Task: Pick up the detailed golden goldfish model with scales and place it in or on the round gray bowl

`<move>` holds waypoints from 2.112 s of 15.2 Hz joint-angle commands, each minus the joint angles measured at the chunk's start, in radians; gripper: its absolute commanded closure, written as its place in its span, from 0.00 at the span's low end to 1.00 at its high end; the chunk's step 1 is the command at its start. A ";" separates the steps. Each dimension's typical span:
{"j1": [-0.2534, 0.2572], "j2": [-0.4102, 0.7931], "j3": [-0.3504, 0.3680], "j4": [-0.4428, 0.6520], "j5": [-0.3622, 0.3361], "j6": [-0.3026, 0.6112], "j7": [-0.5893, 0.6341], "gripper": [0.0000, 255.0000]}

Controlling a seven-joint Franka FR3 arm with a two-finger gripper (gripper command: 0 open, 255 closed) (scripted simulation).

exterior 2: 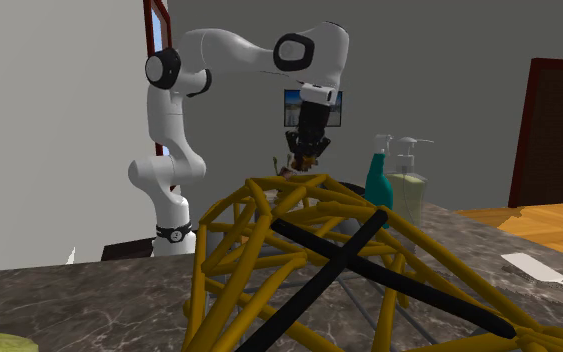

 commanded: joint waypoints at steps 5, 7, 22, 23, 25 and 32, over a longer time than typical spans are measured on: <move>0.079 0.105 0.068 0.115 -0.021 -0.030 0.151 1.00; 0.114 0.153 0.089 0.166 -0.037 -0.042 0.207 1.00; 0.254 0.346 0.134 0.279 -0.112 0.004 0.391 1.00; 0.253 0.346 0.134 0.265 -0.112 0.017 0.391 1.00; 0.250 0.347 0.133 0.239 -0.113 0.044 0.392 1.00; 0.249 0.348 0.132 0.225 -0.114 0.058 0.392 1.00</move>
